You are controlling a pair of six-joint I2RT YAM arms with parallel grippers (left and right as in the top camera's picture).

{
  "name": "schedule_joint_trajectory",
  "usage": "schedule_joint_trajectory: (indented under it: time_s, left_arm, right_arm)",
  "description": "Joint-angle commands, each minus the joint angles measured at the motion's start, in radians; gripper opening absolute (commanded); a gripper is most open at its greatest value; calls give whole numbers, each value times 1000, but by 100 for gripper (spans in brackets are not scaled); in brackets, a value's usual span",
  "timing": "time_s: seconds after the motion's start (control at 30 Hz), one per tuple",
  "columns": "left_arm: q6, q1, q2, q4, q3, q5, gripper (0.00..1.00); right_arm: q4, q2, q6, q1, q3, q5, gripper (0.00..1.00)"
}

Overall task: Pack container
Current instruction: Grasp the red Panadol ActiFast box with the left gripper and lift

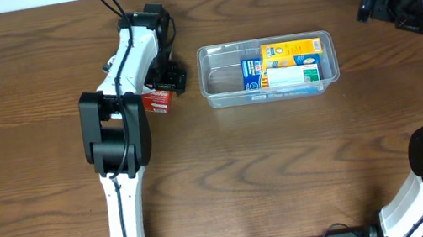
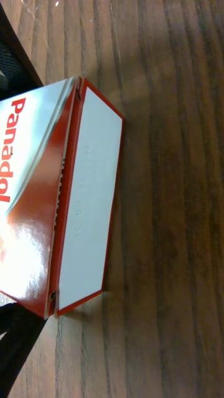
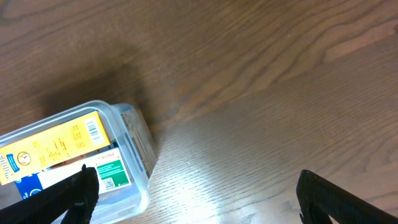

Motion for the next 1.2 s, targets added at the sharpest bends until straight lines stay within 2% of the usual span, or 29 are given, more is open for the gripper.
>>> schedule_joint_trajectory:
  time_s: [0.0,0.07,0.17,0.2,0.53,0.8,1.17]
  left_arm:
    - [9,1,12,15,-34,-11,97]
    - [9,1,12,16,-35,-8,91]
    - [9,1,12,16,-35,-8,68]
    - [10,1,12,17,-35,-9,66]
    - [9,1,5,25,-34,-9,66]
    - [-7,1,-66,-10,16,-9,66]
    - [-253,-7,-312,5,16,-8,66]
  right_arm:
    - [0,-26,16,-1,6,10,99]
    - [0,-26,16,-1,6,10,99]
    - [0,-26,16,-1,6,10,99]
    - [0,-26,16,-1,6,10,99]
    - [0,-26,16,-1,6,10,99]
    - [0,-26,16,-1,6,10,99]
    - [0,-26,16,-1,6,10,99]
